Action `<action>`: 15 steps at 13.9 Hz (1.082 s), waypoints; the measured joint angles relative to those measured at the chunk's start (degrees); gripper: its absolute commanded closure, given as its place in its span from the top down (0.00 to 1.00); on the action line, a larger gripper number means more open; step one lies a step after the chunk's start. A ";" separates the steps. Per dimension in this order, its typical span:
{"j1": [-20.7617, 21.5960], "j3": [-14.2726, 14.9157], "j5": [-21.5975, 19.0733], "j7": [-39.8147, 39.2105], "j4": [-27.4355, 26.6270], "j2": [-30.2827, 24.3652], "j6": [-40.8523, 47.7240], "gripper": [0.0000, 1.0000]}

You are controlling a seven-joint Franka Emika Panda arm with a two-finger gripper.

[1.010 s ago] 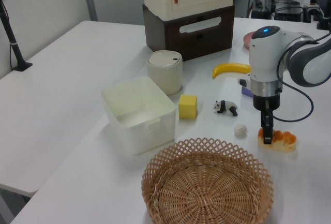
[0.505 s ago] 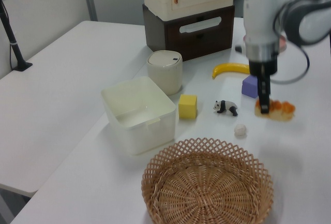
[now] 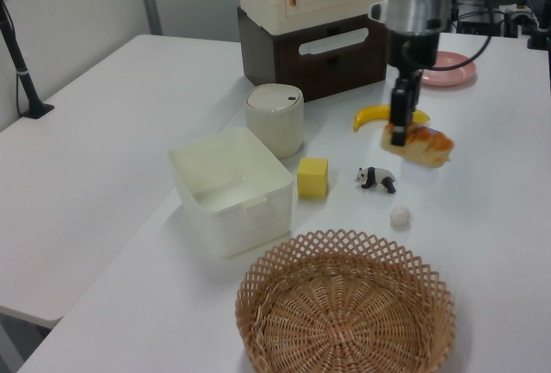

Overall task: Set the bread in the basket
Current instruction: 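Lift the bread roll and carry it toward the wicker basket, then lower the bread roll into the basket and open the gripper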

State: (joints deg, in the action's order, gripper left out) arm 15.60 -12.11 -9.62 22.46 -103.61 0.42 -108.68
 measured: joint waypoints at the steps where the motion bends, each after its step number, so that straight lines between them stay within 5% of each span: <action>1: 1.34 -0.03 0.00 2.20 2.68 2.43 0.00 0.54; 7: 11.11 -0.04 3.97 13.43 18.05 21.77 -0.05 0.62; 12: 15.78 0.06 7.29 19.87 21.81 28.54 -1.77 0.69; 14: 16.24 0.08 7.96 20.82 22.13 30.51 -4.09 1.00; 15: 16.22 0.16 7.96 20.85 22.19 30.83 -4.69 1.00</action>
State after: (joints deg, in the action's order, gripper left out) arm 31.82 -11.95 -1.66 43.31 -81.42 31.25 -113.37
